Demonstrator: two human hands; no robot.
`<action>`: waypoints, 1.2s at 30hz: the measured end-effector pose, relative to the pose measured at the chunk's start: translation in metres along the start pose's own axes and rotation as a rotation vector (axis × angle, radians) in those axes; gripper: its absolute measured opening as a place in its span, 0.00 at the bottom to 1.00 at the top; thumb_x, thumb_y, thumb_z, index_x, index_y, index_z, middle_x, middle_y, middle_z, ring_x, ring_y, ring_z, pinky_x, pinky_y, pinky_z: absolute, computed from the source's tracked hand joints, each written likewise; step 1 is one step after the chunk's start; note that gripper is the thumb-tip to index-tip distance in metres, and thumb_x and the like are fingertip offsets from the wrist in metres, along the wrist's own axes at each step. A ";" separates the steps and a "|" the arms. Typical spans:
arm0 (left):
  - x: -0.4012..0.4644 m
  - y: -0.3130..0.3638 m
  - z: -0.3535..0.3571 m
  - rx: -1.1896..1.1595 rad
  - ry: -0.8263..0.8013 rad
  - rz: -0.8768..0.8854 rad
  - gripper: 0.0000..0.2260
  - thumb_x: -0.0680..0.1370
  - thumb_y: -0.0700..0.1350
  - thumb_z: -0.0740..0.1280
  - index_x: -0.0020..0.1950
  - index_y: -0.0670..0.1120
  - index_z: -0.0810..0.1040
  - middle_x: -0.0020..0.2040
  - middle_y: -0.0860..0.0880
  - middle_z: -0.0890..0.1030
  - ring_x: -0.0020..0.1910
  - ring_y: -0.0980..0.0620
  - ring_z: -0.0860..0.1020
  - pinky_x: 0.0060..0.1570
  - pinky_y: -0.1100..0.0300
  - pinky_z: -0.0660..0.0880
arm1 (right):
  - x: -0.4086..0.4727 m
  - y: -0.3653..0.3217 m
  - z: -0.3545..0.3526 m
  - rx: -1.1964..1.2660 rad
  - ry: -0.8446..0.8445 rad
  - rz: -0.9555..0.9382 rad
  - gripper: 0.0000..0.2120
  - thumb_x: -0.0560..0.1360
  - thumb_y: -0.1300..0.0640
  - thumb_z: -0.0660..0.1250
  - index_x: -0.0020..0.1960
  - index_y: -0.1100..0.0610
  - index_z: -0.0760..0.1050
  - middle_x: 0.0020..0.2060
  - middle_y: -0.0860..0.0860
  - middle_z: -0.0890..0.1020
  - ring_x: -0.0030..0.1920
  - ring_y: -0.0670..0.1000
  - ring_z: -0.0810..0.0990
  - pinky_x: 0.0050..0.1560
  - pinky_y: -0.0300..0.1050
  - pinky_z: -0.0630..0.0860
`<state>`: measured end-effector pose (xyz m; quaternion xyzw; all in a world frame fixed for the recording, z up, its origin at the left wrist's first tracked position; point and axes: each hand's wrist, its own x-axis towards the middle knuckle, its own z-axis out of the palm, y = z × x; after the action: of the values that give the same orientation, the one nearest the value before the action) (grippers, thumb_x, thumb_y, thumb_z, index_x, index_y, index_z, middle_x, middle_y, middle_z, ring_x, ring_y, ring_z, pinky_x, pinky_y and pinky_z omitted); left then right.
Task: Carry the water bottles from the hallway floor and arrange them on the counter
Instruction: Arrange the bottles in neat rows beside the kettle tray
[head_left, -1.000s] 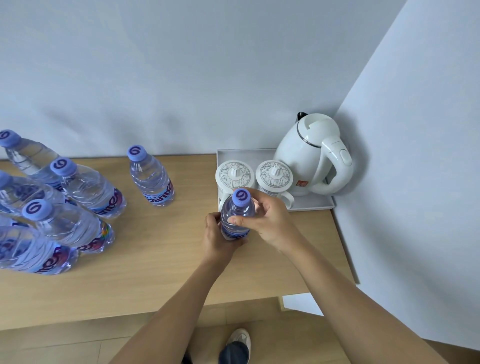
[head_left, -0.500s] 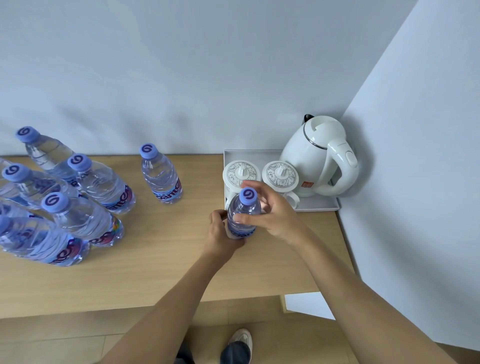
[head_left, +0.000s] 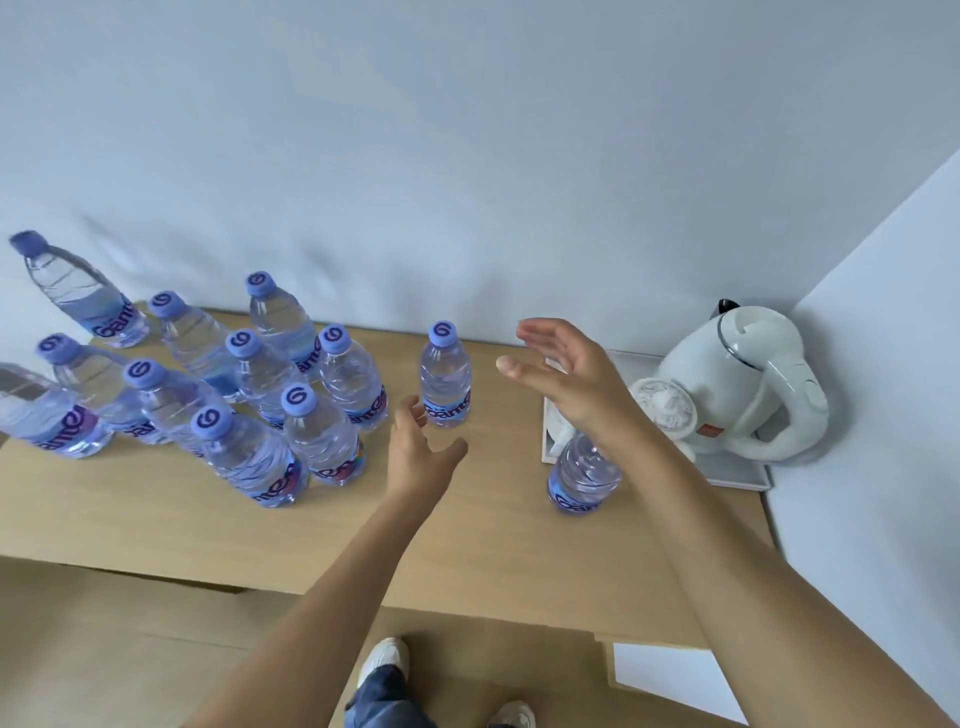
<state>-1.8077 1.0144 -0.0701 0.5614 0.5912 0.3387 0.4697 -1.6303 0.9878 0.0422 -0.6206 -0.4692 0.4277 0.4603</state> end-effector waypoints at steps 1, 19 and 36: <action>0.003 0.001 -0.007 0.003 -0.003 -0.006 0.34 0.71 0.38 0.74 0.72 0.43 0.61 0.65 0.48 0.70 0.64 0.52 0.69 0.63 0.57 0.68 | 0.006 0.001 0.010 -0.022 -0.010 0.015 0.25 0.72 0.54 0.76 0.66 0.54 0.73 0.65 0.46 0.78 0.67 0.43 0.74 0.68 0.41 0.69; 0.053 -0.006 -0.047 0.025 -0.206 -0.066 0.37 0.73 0.43 0.73 0.76 0.47 0.57 0.73 0.49 0.65 0.71 0.53 0.65 0.69 0.54 0.66 | 0.084 0.041 0.110 -0.210 0.097 0.212 0.20 0.65 0.52 0.81 0.53 0.52 0.77 0.43 0.42 0.82 0.44 0.40 0.80 0.37 0.27 0.71; 0.029 0.078 -0.052 -0.193 -0.537 0.038 0.28 0.63 0.37 0.80 0.59 0.46 0.72 0.48 0.43 0.82 0.40 0.52 0.81 0.35 0.60 0.78 | 0.042 -0.083 0.039 -0.169 0.098 0.037 0.12 0.61 0.42 0.78 0.37 0.48 0.82 0.33 0.45 0.83 0.37 0.44 0.81 0.44 0.42 0.77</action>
<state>-1.8272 1.0601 0.0140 0.5946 0.4001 0.2412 0.6543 -1.6756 1.0463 0.1104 -0.6859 -0.4690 0.3643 0.4206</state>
